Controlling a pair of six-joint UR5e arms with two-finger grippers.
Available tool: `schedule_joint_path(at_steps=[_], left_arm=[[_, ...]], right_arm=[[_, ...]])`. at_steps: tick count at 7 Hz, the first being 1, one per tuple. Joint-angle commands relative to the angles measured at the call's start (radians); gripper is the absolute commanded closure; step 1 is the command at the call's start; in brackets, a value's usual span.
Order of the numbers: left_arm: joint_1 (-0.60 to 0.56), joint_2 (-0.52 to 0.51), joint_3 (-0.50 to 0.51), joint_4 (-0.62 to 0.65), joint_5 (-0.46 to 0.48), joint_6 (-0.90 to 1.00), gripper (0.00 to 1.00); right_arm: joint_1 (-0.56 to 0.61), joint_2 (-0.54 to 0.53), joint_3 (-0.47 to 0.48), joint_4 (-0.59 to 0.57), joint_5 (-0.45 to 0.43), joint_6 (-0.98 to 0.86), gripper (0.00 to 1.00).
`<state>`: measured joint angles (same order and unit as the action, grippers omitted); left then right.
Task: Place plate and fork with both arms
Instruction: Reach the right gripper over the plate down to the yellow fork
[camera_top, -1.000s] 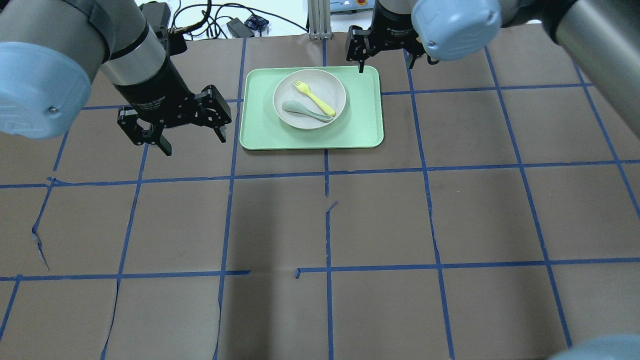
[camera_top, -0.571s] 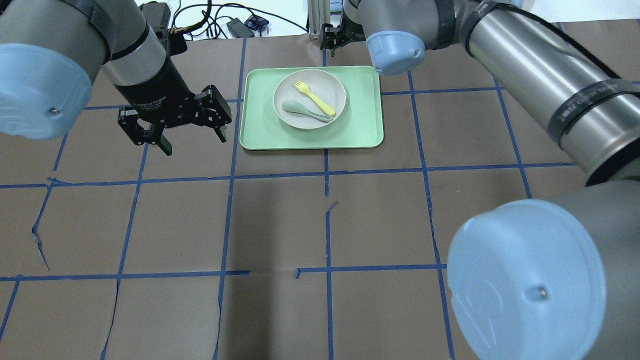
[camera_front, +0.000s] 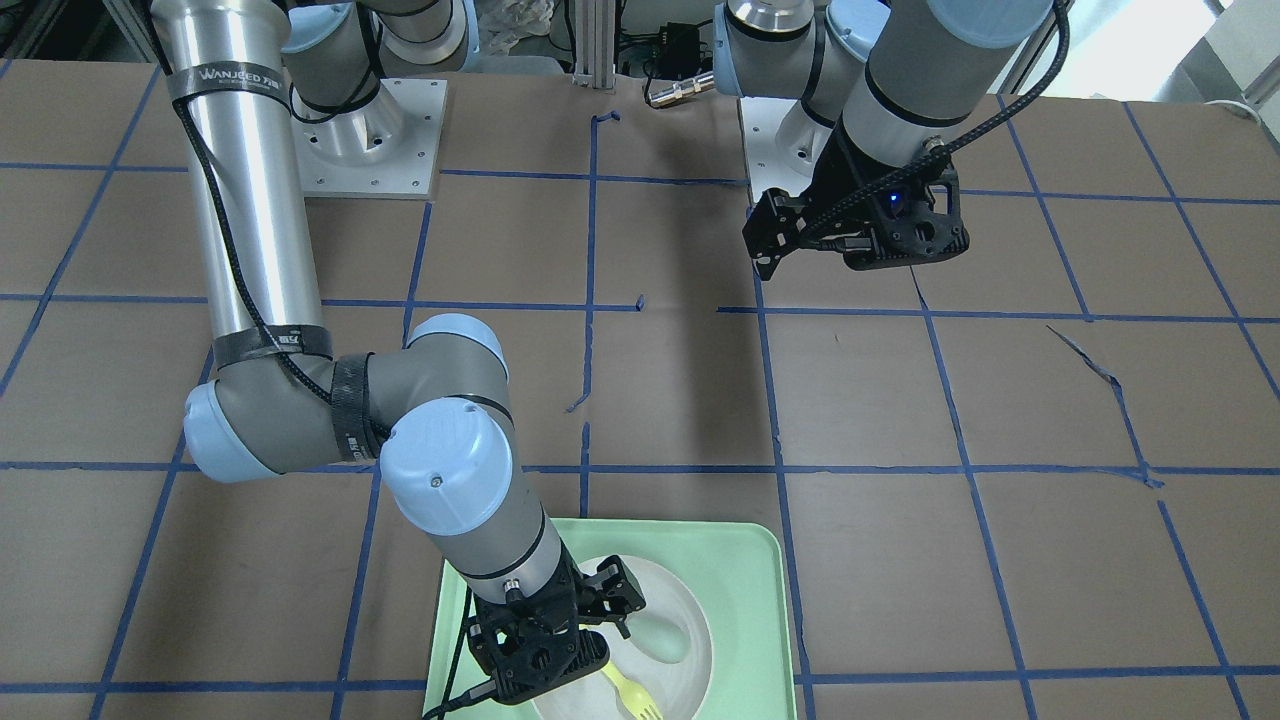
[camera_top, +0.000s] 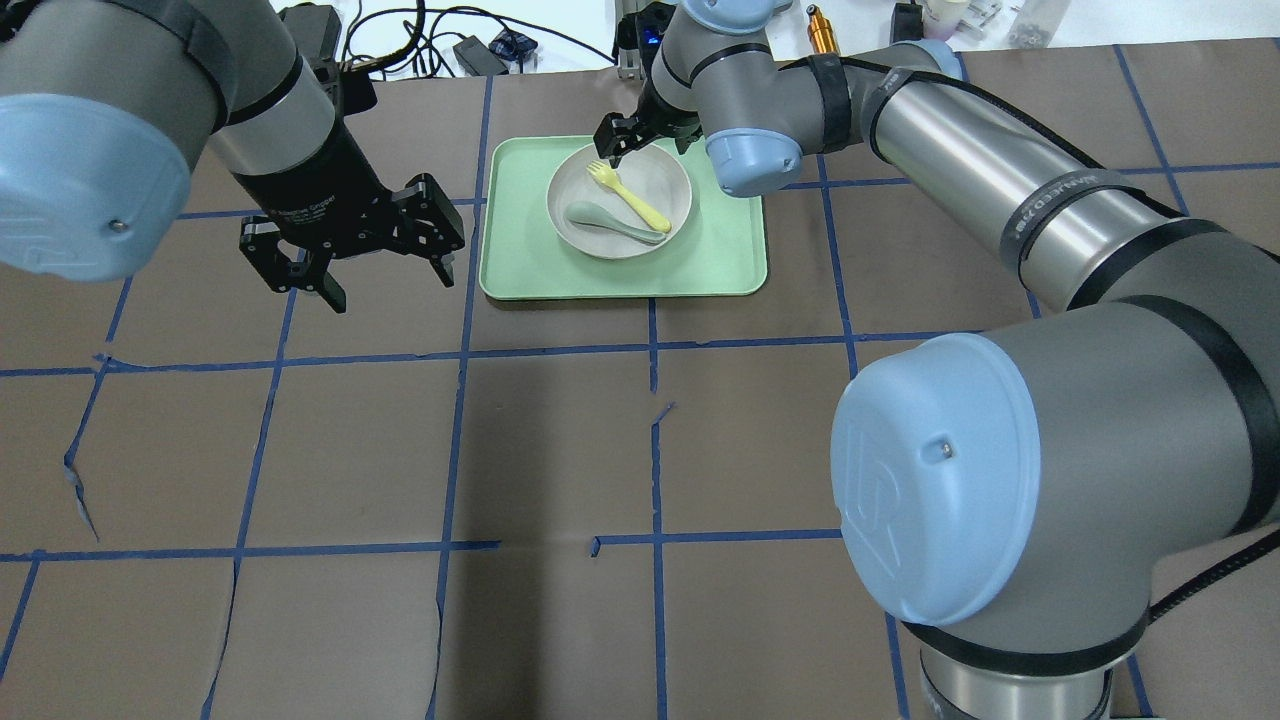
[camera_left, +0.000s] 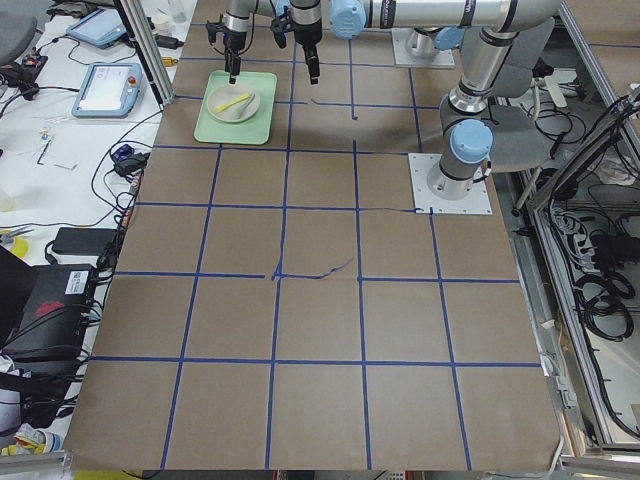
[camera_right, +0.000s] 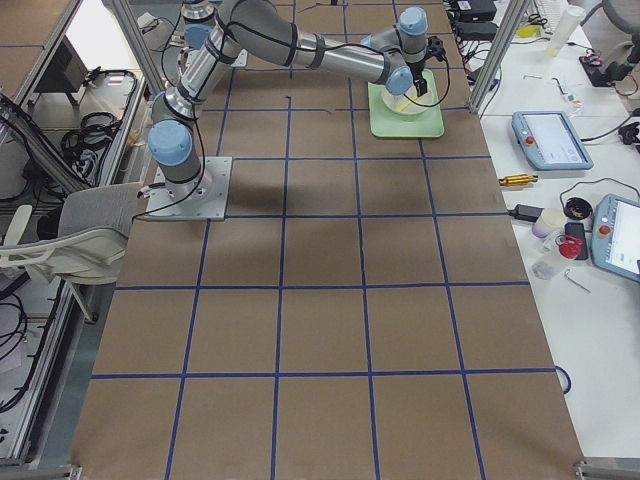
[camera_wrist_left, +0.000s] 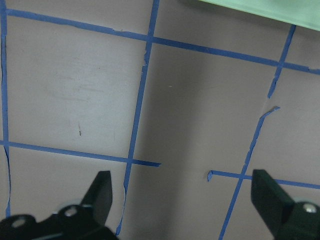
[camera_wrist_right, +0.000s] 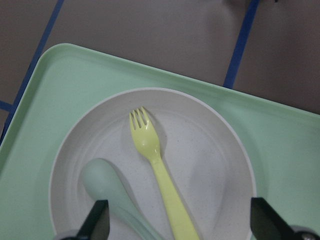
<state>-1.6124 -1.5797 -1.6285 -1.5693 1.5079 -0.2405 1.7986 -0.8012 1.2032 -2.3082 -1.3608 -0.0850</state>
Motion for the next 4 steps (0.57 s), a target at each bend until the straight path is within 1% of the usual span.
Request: schedule_joint_path(at_steps=[1,2,3,4], left_arm=[[0.0,-0.003,-0.001,0.009,0.0,0.001,0.0],[0.0,-0.003,-0.004,0.011,0.0,0.001,0.0],[0.0,-0.002,-0.01,0.018,0.0,0.0,0.0],[0.0,-0.005,-0.01,0.021,0.0,0.0,0.0]], right_arm=[[0.004,0.016,-0.016,-0.099,0.043,-0.192,0.0],[0.004,0.029,-0.02,-0.124,0.052,-0.278,0.0],[0.004,0.051,-0.02,-0.123,0.049,-0.341,0.04],[0.004,0.074,-0.025,-0.123,0.036,-0.366,0.23]])
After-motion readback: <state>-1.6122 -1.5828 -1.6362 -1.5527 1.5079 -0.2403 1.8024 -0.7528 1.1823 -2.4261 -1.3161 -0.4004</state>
